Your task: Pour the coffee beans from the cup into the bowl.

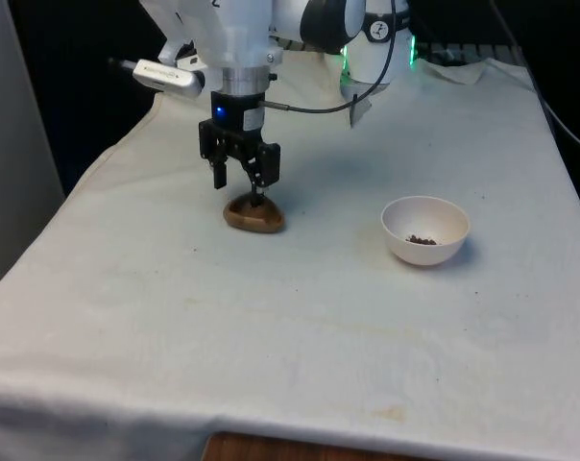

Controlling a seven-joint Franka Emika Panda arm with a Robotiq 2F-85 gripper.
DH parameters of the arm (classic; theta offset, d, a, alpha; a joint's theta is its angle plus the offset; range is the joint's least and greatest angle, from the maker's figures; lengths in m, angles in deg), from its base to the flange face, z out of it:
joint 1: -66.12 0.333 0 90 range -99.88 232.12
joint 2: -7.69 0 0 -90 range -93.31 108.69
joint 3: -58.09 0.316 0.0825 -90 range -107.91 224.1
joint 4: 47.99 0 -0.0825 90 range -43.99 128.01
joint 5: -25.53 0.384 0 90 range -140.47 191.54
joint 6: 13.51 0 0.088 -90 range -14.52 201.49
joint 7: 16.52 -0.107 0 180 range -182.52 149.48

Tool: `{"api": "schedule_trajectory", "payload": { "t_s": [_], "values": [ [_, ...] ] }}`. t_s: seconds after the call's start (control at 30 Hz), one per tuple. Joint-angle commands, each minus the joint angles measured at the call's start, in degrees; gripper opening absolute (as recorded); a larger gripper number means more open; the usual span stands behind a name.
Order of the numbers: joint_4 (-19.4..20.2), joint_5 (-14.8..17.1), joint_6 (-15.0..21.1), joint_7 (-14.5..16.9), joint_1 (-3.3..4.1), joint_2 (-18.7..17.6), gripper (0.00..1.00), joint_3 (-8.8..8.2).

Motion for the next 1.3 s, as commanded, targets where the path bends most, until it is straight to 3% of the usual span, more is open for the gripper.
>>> {"api": "schedule_trajectory", "payload": {
  "t_s": [0.0, 0.03, 0.07, 0.13, 0.17, 0.6, 0.63, 0.67, 0.9, 0.93, 0.97, 1.27],
  "values": [
    [0.0, 0.74, 0.0, 0.69, -0.57, 0.11, 0.82, 0.69],
    [0.0, 0.06, 0.0, 0.06, 0.0, 0.0, 0.88, -0.06],
    [0.0, 0.8, -0.11, 0.74, -0.57, 0.11, 0.88, 0.63],
    [0.0, 0.57, -0.57, 0.57, -0.29, 0.63, 0.99, 0.17],
    [0.0, 0.46, -0.74, 0.46, -0.17, 0.8, 1.0, 0.06],
    [-0.11, -0.8, -5.67, -0.17, 0.69, 5.79, 1.0, -1.43],
    [-0.17, -0.11, -5.27, 0.29, 0.34, 5.5, 1.0, -0.97],
    [-0.11, -0.86, -6.07, -0.17, 0.69, 6.19, 1.0, -1.49],
    [-0.4, -2.01, -9.0, -0.69, 1.15, 8.82, 1.0, -2.01],
    [-0.29, -0.86, -8.54, 0.29, 0.63, 8.65, 1.0, -1.38],
    [-0.4, -2.23, -9.34, -0.8, 1.26, 9.11, 1.0, -2.06],
    [-0.4, -6.25, -11.4, -3.27, 1.95, 11.57, 1.0, -1.95]
  ]
}}
